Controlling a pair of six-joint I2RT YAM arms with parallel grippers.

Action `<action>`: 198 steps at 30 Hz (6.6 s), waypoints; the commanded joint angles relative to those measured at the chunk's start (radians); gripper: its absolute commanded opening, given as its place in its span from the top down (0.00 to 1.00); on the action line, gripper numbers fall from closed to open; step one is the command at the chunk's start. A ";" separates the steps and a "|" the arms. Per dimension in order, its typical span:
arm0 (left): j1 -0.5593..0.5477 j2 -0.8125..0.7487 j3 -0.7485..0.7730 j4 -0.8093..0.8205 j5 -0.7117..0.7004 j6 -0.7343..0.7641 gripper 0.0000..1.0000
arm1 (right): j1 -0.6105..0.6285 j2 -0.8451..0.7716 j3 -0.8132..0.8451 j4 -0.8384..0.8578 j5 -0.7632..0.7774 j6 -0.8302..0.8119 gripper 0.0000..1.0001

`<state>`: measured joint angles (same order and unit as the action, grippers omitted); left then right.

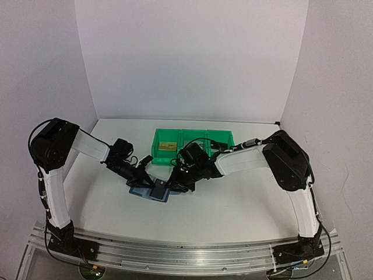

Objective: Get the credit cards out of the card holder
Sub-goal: Remove the credit card from the card holder, then place the credit card in the storage box.

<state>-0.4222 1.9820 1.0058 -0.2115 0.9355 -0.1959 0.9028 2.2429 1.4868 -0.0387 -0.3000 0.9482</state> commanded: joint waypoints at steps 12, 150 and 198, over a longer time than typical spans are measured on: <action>0.062 -0.036 0.019 -0.118 0.069 0.099 1.00 | -0.001 0.083 -0.082 -0.032 0.044 0.009 0.76; 0.036 -0.279 0.356 -0.877 0.284 1.157 0.60 | 0.030 -0.200 0.330 -0.387 -0.302 -1.094 1.00; 0.099 -0.285 0.279 -0.181 0.028 -0.717 1.00 | 0.236 -0.140 0.329 -0.021 0.778 -1.401 0.44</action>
<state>-0.3187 1.7195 1.2621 -0.4367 0.9569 -0.8889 1.1358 2.0685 1.7389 -0.0911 0.4161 -0.4347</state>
